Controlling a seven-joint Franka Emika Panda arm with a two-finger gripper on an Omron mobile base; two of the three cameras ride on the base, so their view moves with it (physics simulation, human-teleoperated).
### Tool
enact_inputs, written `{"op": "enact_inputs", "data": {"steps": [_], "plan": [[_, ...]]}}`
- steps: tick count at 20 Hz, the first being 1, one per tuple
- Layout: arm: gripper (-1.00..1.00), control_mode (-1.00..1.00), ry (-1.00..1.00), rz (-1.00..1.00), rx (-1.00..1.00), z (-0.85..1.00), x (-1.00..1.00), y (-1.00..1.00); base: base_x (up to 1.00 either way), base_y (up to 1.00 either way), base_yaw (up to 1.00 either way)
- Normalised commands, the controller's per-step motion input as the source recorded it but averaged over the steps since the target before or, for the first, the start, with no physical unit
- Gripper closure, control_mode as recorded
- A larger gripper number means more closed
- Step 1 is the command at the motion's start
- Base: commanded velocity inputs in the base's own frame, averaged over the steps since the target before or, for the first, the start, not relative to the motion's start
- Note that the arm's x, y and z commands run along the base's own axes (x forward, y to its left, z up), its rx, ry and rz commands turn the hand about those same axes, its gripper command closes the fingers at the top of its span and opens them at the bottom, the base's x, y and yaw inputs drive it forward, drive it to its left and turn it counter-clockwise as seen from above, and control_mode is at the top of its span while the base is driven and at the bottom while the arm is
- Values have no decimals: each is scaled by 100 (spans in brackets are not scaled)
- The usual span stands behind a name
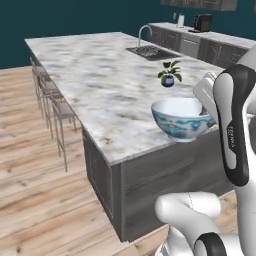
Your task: Pick up the bowls from the cabinet and place each bowl in front of a stool on the dining counter.
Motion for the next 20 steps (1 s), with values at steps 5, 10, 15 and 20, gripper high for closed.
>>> {"op": "enact_inputs", "data": {"steps": [5,10,15,20], "plan": [[100,100,0,0,0,0,0,0,-4,100,-37],[100,100,0,0,0,0,0,0,0,100,-40],[100,100,0,0,0,0,0,0,0,100,-41],[100,100,0,0,0,0,0,0,3,100,-42]]}}
